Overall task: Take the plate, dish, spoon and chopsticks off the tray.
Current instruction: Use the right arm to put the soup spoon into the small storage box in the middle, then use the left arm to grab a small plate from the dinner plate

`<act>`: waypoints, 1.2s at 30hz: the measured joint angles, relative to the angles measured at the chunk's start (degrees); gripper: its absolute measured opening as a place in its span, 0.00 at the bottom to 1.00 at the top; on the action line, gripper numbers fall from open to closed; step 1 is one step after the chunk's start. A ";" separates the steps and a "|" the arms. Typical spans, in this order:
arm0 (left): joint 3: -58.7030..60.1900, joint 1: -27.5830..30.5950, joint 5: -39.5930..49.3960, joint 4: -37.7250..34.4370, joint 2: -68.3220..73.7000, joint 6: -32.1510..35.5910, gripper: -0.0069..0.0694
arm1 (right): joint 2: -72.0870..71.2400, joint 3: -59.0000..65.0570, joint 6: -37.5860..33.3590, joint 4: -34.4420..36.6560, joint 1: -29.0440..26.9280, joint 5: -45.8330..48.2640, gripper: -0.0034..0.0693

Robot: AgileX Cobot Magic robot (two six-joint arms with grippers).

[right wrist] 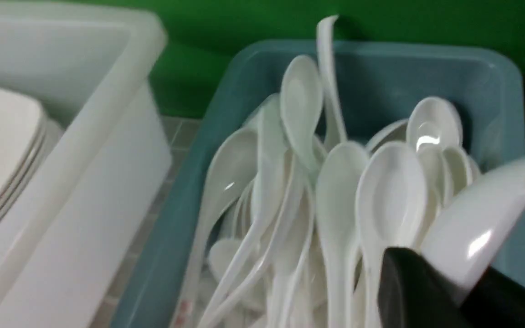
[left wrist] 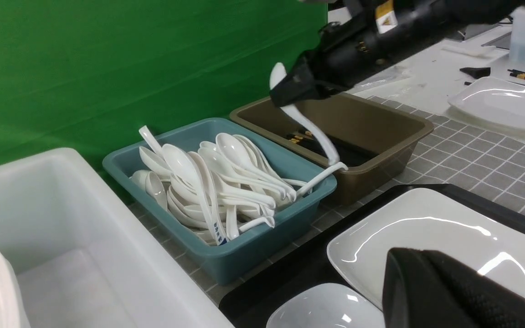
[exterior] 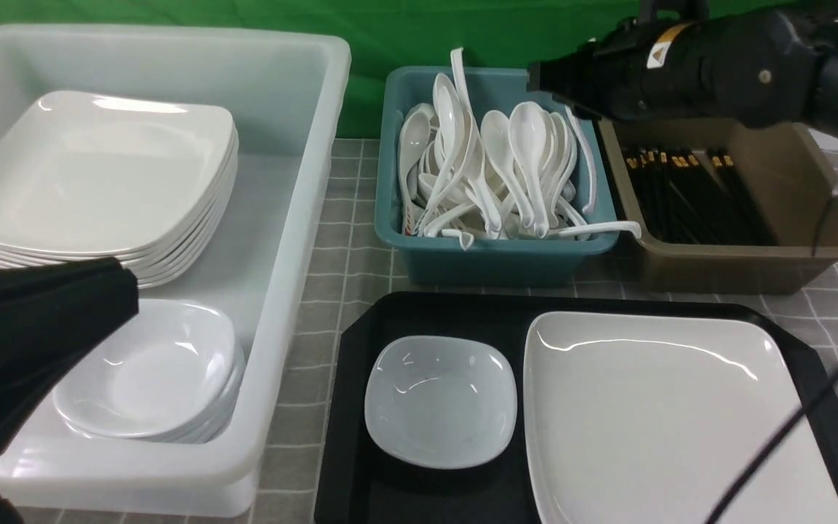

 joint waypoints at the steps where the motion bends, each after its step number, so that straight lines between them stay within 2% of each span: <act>1: 0.00 0.00 0.00 0.00 0.00 0.00 0.11 | 3.76 -4.15 0.59 0.00 -1.12 -0.14 0.16; 5: 0.00 0.00 0.00 0.00 0.00 0.06 0.11 | 11.08 -11.28 2.17 0.00 -2.41 0.69 0.18; 6: 0.00 0.00 0.00 0.00 0.00 0.06 0.11 | 13.14 -13.49 2.72 0.00 -2.59 1.41 0.22; 7: 0.00 0.00 0.00 0.00 0.00 0.06 0.11 | 13.99 -14.64 2.96 0.00 -2.60 2.10 0.27; 9: 0.00 0.00 0.00 0.00 0.00 0.06 0.11 | 15.86 -16.48 3.26 0.00 -2.65 4.98 0.49; 11: 0.00 0.00 0.00 0.00 0.00 0.06 0.11 | 15.18 -16.72 2.84 0.00 -2.65 7.76 0.65; 12: 0.00 0.00 0.00 0.00 0.00 0.22 0.11 | 14.21 -16.84 2.00 0.00 -2.65 9.56 0.69; 14: 0.00 0.00 0.00 0.00 0.00 0.21 0.11 | 11.55 -16.91 -0.85 0.00 -2.65 14.06 0.71; 18: 0.00 0.00 0.00 0.00 0.00 0.21 0.11 | 4.42 -17.12 -7.28 0.00 -2.65 25.45 0.64; 21: 0.00 0.00 0.00 0.00 0.34 0.21 0.11 | -0.73 -17.19 -11.28 0.00 -2.65 37.73 0.49; 23: 0.00 0.00 0.00 0.00 0.70 0.14 0.11 | -2.74 -16.95 -12.41 0.00 -2.65 41.21 0.44; 25: 0.00 0.00 0.66 0.00 1.80 -0.02 0.11 | -7.54 -14.69 -14.14 0.00 -2.34 48.27 0.30; 28: 0.00 0.00 3.28 0.00 3.80 -0.02 0.11 | -13.44 -8.64 -14.74 0.00 -1.20 51.53 0.22; 36: 0.00 0.00 7.90 -0.52 7.47 0.03 0.11 | -30.00 12.11 -10.97 0.00 5.26 52.57 0.21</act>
